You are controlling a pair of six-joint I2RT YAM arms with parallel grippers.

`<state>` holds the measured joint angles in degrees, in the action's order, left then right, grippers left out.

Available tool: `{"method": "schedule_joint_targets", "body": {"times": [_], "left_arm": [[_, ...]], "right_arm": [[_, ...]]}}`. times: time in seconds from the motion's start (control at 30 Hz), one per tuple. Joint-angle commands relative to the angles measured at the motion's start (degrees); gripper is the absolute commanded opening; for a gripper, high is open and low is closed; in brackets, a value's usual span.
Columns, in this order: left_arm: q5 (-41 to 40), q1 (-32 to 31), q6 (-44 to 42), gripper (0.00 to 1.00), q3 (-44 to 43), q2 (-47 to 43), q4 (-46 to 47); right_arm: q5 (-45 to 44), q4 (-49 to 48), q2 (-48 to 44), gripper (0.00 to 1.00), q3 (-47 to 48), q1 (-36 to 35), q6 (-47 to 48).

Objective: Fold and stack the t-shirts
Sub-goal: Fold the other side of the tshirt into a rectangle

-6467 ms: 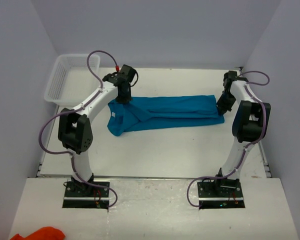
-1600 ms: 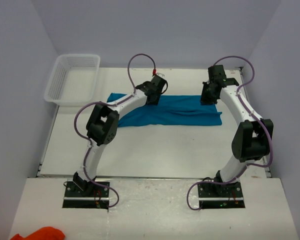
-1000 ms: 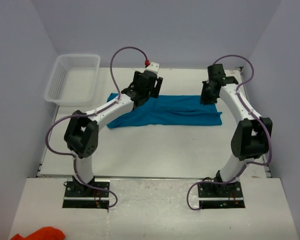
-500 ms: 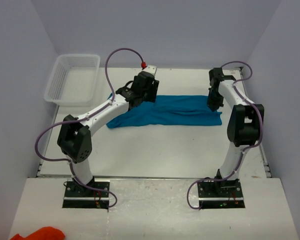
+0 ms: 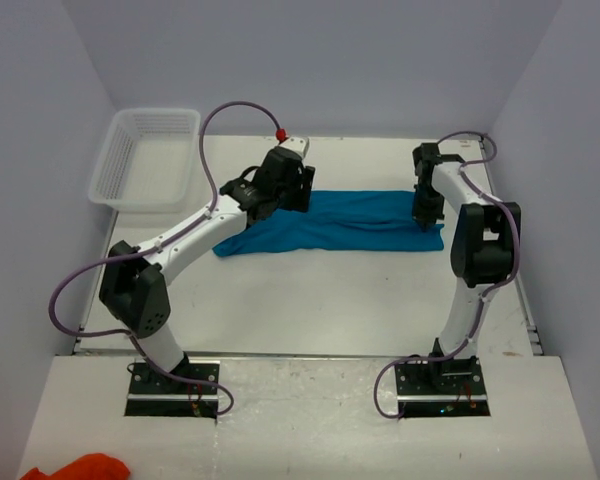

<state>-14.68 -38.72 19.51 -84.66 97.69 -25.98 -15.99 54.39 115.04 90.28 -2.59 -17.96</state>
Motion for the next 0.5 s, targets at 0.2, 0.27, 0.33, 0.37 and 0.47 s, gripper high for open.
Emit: {"method": "schedule_joint_targets", "body": {"times": [0.2,0.27,0.33,0.37,0.47], "left_arm": [[1.0,-0.8,1.1,0.68,1.8,-6.1,-0.8],[1.0,-0.8,1.1,0.68,1.9,-6.4,-1.4],[1.4,-0.8,1.2,0.68,2.3,-6.8,-1.4],[1.5,-0.9,1.3,0.68,2.6,-7.0,-1.5],[1.7,-1.3,1.5,0.68,3.5,-7.2,-2.1]], "right_arm": [[-1.0,2.3,8.1,0.00,9.6,0.0,-0.5],[-1.6,2.7,9.4,0.00,11.8,0.0,-0.4],[-1.9,2.8,10.5,0.00,13.2,0.0,-0.2],[-2.2,2.8,11.0,0.00,13.9,0.1,0.2],[-1.9,3.5,12.9,0.00,16.1,0.6,0.6]]}}
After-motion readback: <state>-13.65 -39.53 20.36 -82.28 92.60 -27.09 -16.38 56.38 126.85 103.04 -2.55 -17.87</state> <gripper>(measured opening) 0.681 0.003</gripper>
